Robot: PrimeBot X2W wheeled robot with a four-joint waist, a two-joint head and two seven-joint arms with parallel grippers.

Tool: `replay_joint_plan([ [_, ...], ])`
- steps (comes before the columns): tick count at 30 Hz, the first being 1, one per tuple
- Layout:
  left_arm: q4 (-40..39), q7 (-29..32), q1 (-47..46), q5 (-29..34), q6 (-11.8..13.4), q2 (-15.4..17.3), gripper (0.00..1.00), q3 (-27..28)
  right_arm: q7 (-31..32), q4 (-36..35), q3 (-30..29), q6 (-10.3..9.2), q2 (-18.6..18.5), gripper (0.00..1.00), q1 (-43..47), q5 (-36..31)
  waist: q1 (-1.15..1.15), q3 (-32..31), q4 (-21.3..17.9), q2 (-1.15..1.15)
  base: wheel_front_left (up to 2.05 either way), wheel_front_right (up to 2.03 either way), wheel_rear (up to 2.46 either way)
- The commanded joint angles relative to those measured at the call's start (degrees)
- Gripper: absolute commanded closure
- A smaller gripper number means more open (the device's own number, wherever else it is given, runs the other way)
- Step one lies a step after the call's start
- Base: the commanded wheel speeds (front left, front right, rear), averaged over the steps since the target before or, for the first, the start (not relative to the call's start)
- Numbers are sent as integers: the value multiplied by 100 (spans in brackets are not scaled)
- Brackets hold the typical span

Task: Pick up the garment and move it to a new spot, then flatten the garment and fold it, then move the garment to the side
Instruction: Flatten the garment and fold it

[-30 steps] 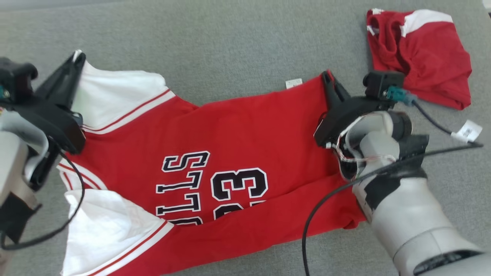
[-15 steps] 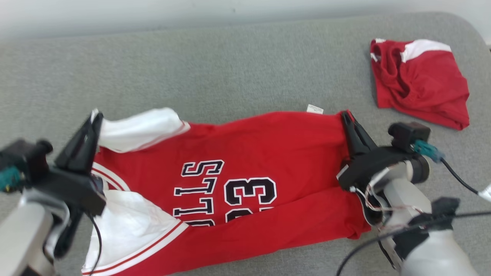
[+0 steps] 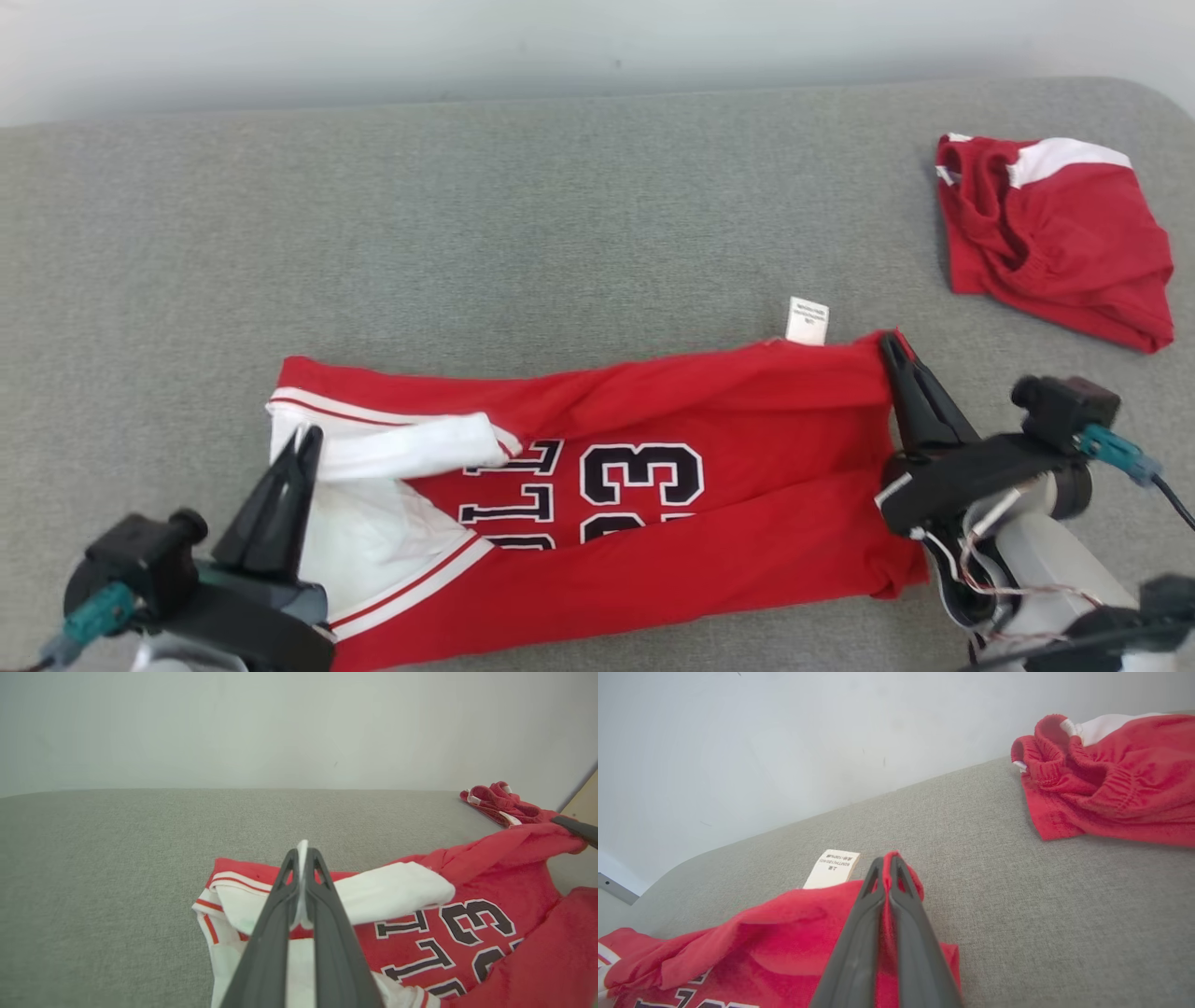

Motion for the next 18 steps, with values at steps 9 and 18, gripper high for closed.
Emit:
replay_joint_plan([
  [9, -274, -32, 916, 384, -74, -660, 100, 472, -21, -881, -42, -5, -523, 100, 905, 401, 1, -85, 274, 0, 0, 0, 0],
  [18, 113, -33, 1279, 513, -379, -1084, 100, 885, -22, -884, 82, -5, -721, 100, 1172, 486, 1, -60, 289, 0, 0, 0, 0],
])
